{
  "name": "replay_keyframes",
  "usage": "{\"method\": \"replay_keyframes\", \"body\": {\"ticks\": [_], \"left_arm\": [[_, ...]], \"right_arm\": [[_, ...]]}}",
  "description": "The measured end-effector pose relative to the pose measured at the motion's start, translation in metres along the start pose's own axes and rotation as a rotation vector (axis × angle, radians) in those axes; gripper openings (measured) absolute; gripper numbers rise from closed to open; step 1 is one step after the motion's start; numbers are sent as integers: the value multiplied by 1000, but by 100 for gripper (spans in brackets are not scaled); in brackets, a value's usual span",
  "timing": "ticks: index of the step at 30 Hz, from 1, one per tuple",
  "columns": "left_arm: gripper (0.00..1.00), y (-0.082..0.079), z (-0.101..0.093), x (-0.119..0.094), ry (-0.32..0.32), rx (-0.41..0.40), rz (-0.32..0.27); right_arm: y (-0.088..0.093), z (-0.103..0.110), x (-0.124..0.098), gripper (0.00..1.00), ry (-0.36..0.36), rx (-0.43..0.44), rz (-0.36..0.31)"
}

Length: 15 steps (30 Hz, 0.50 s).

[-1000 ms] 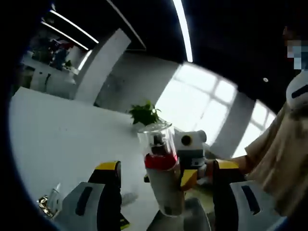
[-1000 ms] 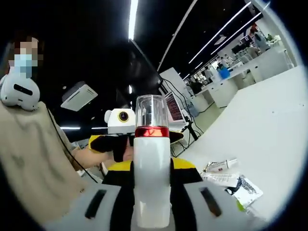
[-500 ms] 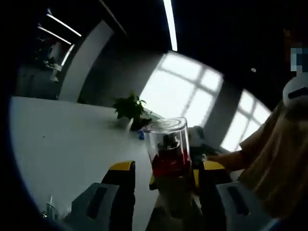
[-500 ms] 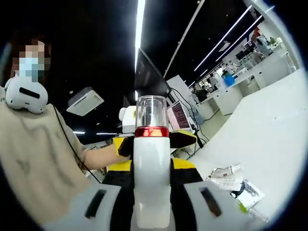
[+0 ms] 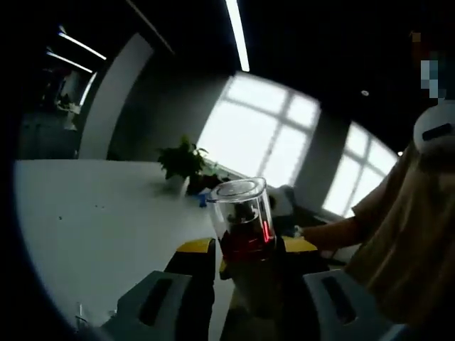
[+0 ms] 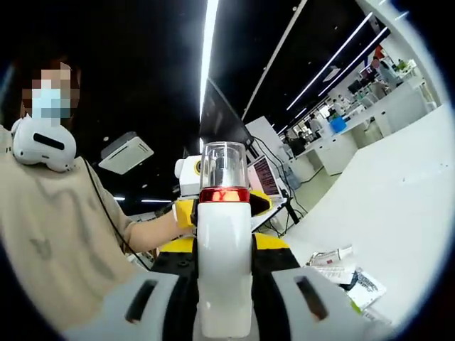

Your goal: Arrange the skincare products in the storage area until every visible bottle or jar stands upright without overlapping.

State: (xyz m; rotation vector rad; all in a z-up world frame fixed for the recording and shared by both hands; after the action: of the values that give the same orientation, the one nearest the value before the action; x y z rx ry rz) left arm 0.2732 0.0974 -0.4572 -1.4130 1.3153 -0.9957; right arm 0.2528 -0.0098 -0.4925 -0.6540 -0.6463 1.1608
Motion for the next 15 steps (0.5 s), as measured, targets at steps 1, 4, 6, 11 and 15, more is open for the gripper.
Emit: {"method": "replay_keyframes", "body": {"ticks": [1, 4, 6, 11, 15], "left_arm": [[28, -1, 0, 1, -5, -2, 0], [27, -4, 2, 4, -20, -55, 27], [26, -6, 3, 7, -27, -68, 40], [25, -14, 7, 19, -57, -12, 85], [25, -19, 14, 33, -93, 87, 128]], "right_arm": [[-1, -1, -1, 26, -2, -2, -5], [-3, -1, -2, 26, -5, 2, -13], [-4, -2, -3, 27, -1, -3, -13], [-16, -8, -8, 28, 70, -113, 26], [-27, -15, -12, 29, 176, -249, 100]]}}
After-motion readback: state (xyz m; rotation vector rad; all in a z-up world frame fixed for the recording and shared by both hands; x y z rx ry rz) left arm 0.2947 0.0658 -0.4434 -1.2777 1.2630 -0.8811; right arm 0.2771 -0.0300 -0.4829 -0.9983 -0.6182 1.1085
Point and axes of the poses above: the point that each gripper's makers call its tool centre point, and the gripper's own axes: x roughly forward along the fingers, z roughly to its left, y roughly out of its underside, the point moved 7 cm from there along -x, roughly backward along the fingers, and after that the axes turned 11 degrees about x, right-handed, at the moved point
